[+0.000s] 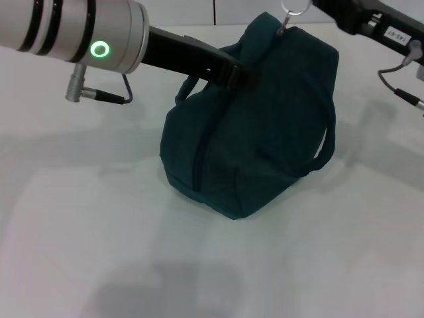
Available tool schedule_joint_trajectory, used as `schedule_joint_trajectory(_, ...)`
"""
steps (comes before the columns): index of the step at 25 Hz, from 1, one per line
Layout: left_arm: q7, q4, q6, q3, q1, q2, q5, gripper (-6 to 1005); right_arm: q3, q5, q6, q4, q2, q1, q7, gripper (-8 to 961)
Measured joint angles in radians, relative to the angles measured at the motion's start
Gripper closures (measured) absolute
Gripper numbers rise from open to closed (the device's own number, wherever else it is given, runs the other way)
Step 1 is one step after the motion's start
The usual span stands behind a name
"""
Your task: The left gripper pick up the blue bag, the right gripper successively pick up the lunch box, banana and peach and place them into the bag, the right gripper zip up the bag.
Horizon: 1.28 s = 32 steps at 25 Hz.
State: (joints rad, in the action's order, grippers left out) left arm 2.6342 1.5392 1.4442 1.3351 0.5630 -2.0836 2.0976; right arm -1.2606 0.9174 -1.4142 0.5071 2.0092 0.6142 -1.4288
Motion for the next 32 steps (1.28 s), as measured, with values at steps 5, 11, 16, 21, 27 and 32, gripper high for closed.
schedule_joint_trajectory(5,-0.011,0.007,0.018,-0.013,0.0,0.002,-0.009,953,0.066,0.0,0.003,-0.069,-0.002,-0.002,0.0,887)
schedule_joint_trajectory(11,-0.058,0.007,0.054,-0.069,-0.005,0.002,-0.102,955,0.092,0.003,0.066,-0.106,-0.007,-0.021,0.002,886)
schedule_joint_trajectory(16,-0.083,0.008,0.06,-0.088,-0.008,0.002,-0.143,948,0.083,0.024,0.15,-0.129,-0.007,-0.034,0.002,885)
schedule_joint_trajectory(21,-0.101,0.008,0.063,-0.098,-0.009,0.001,-0.157,941,0.079,0.079,0.232,-0.147,0.0,-0.029,0.001,885)
schedule_joint_trajectory(27,-0.113,0.002,0.057,-0.105,-0.006,0.0,-0.159,932,0.092,0.075,0.23,-0.154,0.003,-0.039,0.004,884)
schedule_joint_trajectory(32,-0.129,-0.011,0.05,-0.105,-0.008,-0.001,-0.161,925,0.185,0.073,0.15,-0.152,0.003,-0.077,0.018,883)
